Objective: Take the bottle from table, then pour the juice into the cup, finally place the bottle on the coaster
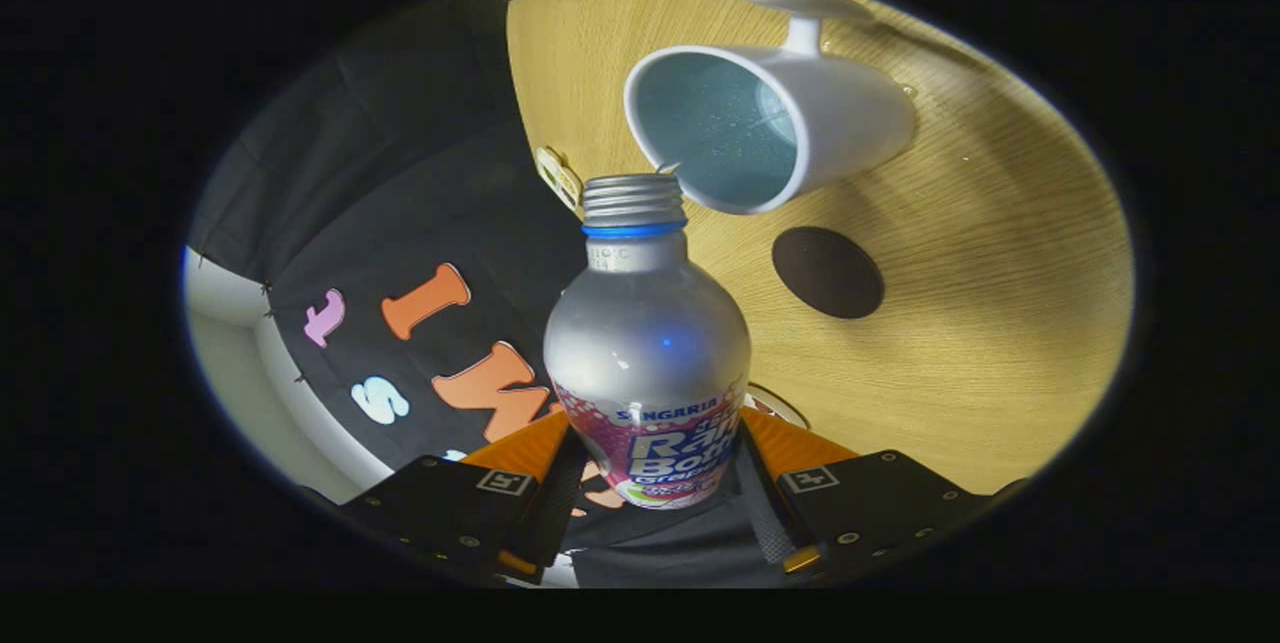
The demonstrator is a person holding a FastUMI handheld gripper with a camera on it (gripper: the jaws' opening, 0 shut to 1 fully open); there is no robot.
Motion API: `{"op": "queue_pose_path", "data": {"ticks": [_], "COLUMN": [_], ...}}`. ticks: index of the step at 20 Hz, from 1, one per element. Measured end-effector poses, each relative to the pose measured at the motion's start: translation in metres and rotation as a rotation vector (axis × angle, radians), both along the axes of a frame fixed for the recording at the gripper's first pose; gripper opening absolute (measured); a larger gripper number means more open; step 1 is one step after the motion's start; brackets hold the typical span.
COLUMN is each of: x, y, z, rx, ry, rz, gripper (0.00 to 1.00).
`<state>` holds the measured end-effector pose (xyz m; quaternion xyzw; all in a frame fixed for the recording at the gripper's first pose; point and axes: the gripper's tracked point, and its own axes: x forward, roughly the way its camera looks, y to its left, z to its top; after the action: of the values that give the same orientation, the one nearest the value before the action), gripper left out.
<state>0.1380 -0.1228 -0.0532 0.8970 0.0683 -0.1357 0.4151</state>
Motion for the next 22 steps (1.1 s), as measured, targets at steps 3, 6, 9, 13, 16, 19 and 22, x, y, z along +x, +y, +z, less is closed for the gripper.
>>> {"op": "queue_pose_path", "data": {"ticks": [3, 6, 9, 13, 16, 19, 22], "x": [-0.001, -0.001, 0.0, -0.001, 0.0, 0.001, 0.003], "y": [-0.001, -0.001, -0.002, -0.005, -0.01, -0.013, -0.013], "z": [0.001, 0.001, 0.003, 0.005, 0.008, 0.01, 0.012], "rx": [0.003, 0.001, 0.011, 0.017, 0.023, 0.033, 0.041], "ry": [0.001, 0.001, -0.001, -0.001, -0.003, -0.001, -0.004], "rz": [-0.005, -0.01, -0.011, -0.015, -0.024, -0.036, -0.035], "gripper": [0.75, 0.75, 0.75, 0.75, 0.75, 0.75, 0.75]}}
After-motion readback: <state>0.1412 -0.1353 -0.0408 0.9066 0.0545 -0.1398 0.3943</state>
